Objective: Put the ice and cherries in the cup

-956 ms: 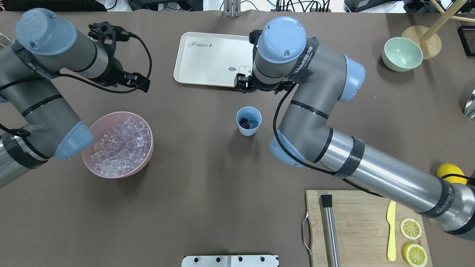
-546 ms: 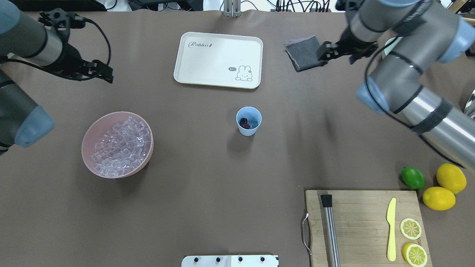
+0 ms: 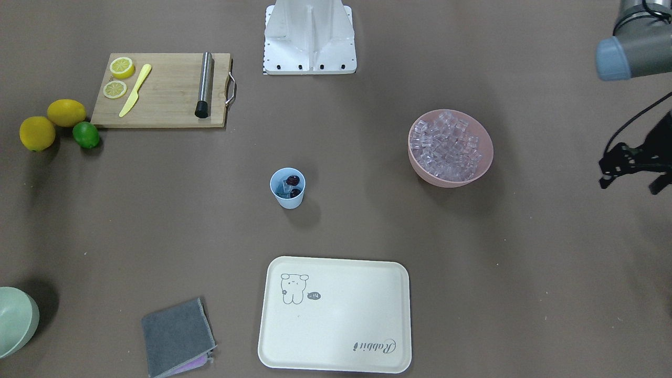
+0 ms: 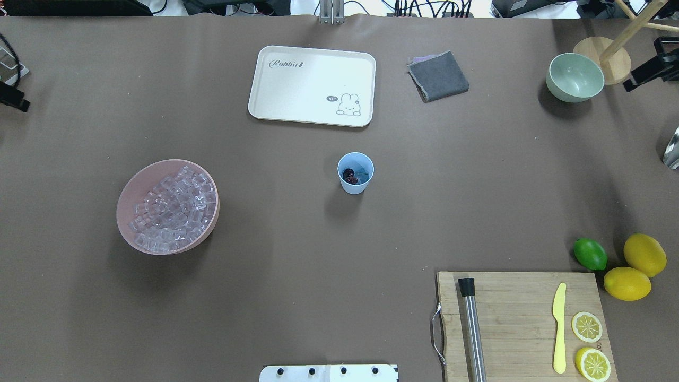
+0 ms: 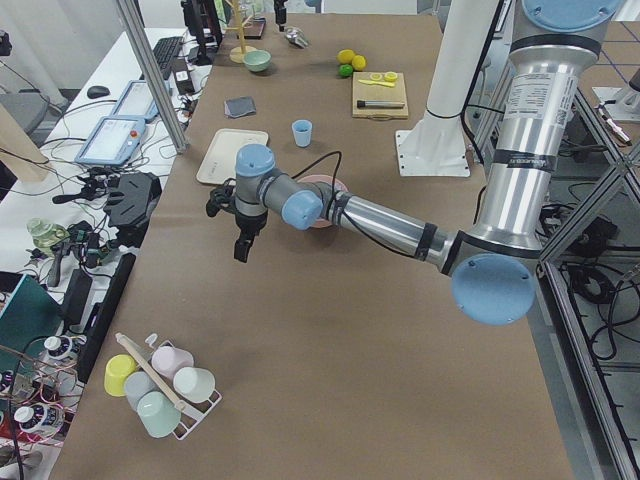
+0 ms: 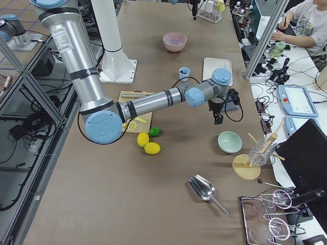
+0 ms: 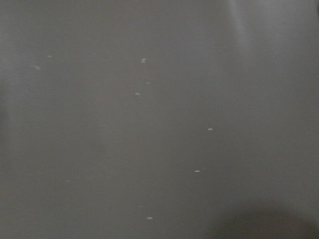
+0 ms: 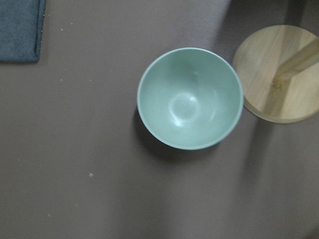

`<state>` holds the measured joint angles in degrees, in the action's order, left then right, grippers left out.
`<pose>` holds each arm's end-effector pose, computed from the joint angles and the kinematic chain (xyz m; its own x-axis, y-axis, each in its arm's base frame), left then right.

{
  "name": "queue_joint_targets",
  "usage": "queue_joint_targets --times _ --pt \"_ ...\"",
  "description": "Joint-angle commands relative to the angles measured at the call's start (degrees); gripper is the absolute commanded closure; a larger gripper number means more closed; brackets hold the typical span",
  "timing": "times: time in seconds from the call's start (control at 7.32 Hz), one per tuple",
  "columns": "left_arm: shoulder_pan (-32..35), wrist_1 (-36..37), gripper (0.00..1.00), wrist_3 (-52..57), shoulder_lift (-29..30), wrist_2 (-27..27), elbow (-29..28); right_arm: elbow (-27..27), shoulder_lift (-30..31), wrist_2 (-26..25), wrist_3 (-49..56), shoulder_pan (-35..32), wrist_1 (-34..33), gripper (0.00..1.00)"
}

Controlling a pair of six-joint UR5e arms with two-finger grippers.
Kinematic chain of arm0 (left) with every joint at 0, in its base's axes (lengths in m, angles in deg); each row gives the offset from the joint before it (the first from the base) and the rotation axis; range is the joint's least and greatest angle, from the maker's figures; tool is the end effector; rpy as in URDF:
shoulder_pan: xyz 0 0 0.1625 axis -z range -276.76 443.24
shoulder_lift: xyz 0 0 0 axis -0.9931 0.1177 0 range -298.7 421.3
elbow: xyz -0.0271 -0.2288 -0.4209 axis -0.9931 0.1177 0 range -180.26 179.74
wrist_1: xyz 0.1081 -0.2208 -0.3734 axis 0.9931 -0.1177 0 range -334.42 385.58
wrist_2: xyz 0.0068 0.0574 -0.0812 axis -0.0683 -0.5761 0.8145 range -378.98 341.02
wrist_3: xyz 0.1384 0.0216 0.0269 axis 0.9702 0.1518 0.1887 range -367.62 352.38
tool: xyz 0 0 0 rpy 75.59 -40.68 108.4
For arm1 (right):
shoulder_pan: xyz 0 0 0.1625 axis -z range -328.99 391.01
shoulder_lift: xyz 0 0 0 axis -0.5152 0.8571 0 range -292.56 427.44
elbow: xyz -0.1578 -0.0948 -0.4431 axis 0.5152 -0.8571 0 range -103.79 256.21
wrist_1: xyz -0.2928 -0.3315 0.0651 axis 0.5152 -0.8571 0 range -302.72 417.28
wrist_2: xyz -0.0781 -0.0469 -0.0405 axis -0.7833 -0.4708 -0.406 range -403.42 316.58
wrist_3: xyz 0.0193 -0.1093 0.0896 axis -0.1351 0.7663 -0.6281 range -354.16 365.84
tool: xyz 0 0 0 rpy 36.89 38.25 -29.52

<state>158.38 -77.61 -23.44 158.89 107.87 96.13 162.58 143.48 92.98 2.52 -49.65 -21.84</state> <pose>0.1123 -0.6098 0.5912 0.7387 0.2178 -0.6378 -0.0279 0.9554 0.2939 -0.0783 -0.6601 0.6073 0.6457 -0.3166 0.6949 0.1142 0.9398 0.3221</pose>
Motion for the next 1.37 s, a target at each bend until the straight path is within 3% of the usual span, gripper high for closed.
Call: queue_joint_targets --times 0.0,0.41,0.96,1.23 --pt "11.31 1.49 0.02 14.28 -1.18 9.25 -7.94 -1.72 3.66 5.37 9.79 -7.48 -0.25 0.05" --pt "11.87 1.17 0.02 14.94 -2.14 9.64 -9.45 -4.61 3.85 0.63 15.75 -7.67 0.28 0.06" --pt "11.87 -1.82 0.02 14.94 -1.52 9.21 -11.39 -3.93 3.59 1.77 17.12 -8.81 0.28 0.05" --pt "11.79 -8.66 0.02 15.02 -1.62 9.12 -14.19 -4.19 3.33 1.68 17.12 -9.96 0.28 0.05"
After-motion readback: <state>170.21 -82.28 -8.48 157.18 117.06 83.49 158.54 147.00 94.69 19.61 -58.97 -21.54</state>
